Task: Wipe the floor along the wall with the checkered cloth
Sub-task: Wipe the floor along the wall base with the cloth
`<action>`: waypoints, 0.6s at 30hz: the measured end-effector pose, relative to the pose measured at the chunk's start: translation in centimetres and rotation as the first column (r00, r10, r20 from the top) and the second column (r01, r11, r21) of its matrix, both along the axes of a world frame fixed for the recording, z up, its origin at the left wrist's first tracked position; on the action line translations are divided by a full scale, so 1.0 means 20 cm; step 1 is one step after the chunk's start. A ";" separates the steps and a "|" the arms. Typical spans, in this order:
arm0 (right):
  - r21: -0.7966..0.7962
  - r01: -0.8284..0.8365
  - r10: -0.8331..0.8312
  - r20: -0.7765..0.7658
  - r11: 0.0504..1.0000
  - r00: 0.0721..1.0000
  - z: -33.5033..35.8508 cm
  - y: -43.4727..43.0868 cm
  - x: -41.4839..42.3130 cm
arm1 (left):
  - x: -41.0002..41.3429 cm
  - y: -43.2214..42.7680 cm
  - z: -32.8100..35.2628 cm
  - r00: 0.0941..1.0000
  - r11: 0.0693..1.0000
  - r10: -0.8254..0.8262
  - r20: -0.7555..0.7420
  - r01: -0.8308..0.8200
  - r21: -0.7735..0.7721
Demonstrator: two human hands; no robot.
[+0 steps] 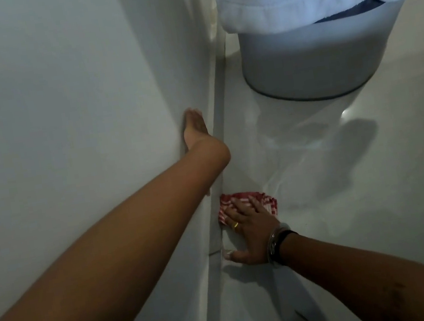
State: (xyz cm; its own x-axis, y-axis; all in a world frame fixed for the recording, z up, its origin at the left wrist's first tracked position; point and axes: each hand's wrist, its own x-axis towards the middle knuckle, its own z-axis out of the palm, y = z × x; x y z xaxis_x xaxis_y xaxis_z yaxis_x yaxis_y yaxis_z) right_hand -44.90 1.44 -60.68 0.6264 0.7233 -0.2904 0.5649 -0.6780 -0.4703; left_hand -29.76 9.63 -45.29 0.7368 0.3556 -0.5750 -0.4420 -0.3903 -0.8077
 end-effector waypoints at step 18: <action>0.029 -0.482 0.476 0.117 0.876 0.872 0.02 -0.13 -0.07 | -0.03 0.08 0.00 0.970 0.972 -0.227 0.089 0.231 -0.047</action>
